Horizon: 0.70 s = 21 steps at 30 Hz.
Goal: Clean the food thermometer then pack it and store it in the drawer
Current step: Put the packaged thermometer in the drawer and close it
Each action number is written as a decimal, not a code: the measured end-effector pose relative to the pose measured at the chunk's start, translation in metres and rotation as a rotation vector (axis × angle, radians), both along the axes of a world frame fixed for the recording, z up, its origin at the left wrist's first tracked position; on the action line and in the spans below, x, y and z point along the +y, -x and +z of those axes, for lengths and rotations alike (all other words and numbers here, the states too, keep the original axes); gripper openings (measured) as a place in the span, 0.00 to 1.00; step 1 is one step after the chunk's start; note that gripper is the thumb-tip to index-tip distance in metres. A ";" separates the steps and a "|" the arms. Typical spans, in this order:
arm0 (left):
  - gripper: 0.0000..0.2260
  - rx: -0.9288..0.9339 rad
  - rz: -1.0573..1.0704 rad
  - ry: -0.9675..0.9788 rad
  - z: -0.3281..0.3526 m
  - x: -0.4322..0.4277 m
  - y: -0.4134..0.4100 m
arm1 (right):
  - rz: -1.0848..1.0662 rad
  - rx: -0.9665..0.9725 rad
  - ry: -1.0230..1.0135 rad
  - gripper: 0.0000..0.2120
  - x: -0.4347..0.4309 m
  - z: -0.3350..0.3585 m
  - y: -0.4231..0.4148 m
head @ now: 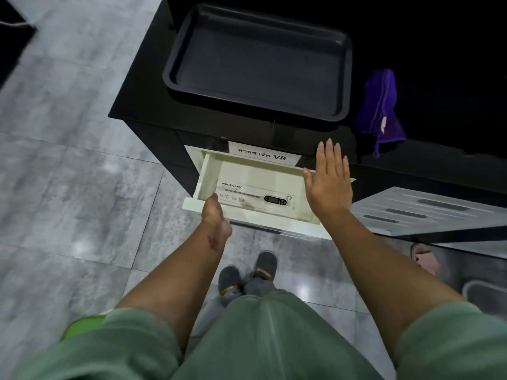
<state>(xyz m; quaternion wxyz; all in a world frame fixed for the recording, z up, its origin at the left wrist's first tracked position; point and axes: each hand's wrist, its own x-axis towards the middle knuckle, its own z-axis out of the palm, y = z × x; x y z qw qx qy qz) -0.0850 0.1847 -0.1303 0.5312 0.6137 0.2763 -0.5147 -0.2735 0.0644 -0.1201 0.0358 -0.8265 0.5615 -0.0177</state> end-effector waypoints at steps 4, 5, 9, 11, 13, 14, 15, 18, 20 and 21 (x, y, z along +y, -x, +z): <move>0.14 -0.016 0.018 0.072 -0.002 -0.008 0.001 | -0.011 -0.006 0.032 0.31 0.002 -0.005 -0.002; 0.11 -0.019 0.023 0.081 -0.003 -0.012 0.000 | -0.015 -0.002 0.034 0.31 0.002 -0.006 -0.003; 0.13 -0.015 0.030 0.130 -0.002 -0.035 -0.009 | -0.009 0.011 0.051 0.31 0.000 -0.009 -0.002; 0.17 -0.015 0.033 0.145 0.001 -0.051 -0.013 | -0.010 0.011 0.056 0.31 0.000 -0.011 -0.001; 0.18 -0.012 0.040 0.157 0.004 -0.066 -0.017 | -0.012 0.005 0.061 0.31 -0.001 -0.013 -0.001; 0.19 -0.008 0.043 0.157 0.005 -0.074 -0.019 | -0.011 0.000 0.062 0.31 -0.001 -0.013 0.000; 0.20 0.000 0.045 0.159 0.005 -0.080 -0.021 | -0.009 -0.012 0.062 0.31 -0.002 -0.014 0.000; 0.28 0.027 0.058 0.164 0.001 -0.097 -0.028 | 0.001 -0.042 0.064 0.32 -0.003 -0.017 0.001; 0.28 0.026 0.047 0.179 -0.002 -0.108 -0.032 | 0.000 -0.042 0.067 0.32 -0.003 -0.020 0.002; 0.26 0.017 0.049 0.186 -0.004 -0.112 -0.034 | -0.004 -0.044 0.069 0.33 -0.004 -0.021 0.002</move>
